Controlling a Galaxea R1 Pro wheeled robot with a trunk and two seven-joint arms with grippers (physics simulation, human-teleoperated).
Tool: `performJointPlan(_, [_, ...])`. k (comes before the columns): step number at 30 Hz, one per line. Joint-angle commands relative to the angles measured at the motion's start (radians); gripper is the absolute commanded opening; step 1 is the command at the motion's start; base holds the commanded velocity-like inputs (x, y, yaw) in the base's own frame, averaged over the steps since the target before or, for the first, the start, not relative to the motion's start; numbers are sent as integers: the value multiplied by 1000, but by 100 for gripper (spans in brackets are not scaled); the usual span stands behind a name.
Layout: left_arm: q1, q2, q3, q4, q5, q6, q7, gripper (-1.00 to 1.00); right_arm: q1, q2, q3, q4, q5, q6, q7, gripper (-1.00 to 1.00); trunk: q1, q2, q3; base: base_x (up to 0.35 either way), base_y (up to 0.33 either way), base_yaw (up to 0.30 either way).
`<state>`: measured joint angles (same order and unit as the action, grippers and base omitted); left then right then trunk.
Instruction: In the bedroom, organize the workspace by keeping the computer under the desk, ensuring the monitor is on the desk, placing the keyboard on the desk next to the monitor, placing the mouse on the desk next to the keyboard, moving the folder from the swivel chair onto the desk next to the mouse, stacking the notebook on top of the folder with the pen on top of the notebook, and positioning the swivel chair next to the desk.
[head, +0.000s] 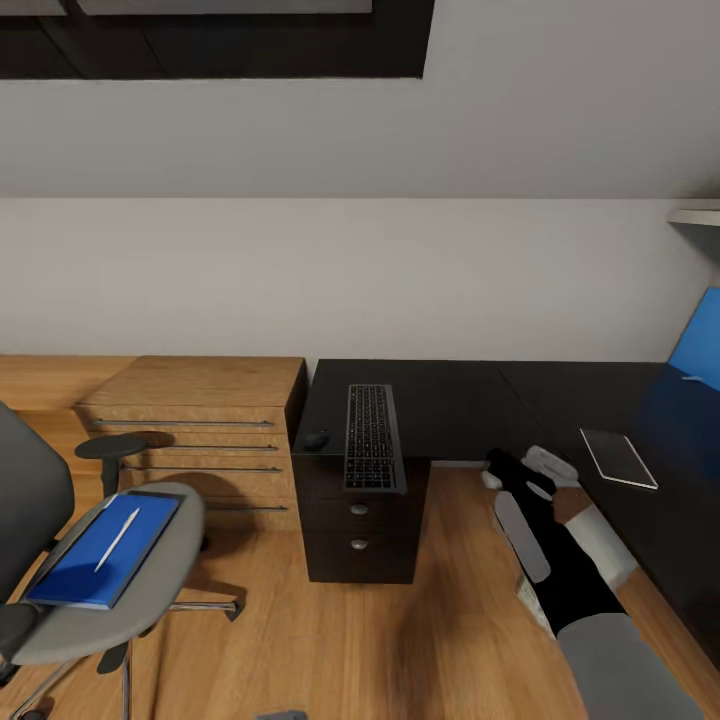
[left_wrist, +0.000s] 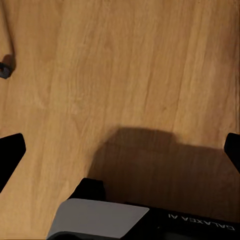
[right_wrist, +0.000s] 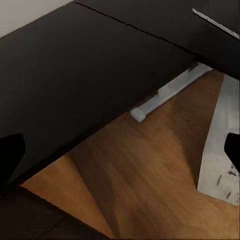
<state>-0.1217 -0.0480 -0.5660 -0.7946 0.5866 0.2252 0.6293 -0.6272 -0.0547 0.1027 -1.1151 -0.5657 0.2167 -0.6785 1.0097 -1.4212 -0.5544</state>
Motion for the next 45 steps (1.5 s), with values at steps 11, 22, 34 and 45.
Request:
performJointPlan(11, [-1, 6, -3, 48, -20, -73, -46, 100, -155, -137, -23, 276, -10, 23, -10, 100, 0, -1, -1, 0, 0, 0])
performJointPlan(22, [-1, 8, -4, 96, -34, -162, -47, 100, -123, -146, 0, 287, 54, 7, 1, 100, 0, -1, -1, 82, -82, 0])
performJointPlan(34, [-1, 8, -6, 110, -35, -193, -47, 100, -118, -147, 7, 288, 86, -65, -3, 100, 0, -1, -1, 72, -125, 0])
performJointPlan(45, [-1, 8, -6, 110, -35, -195, -46, 100, -118, -149, 7, 297, 84, -69, 1, 100, 0, -1, -1, 28, -100, 0])
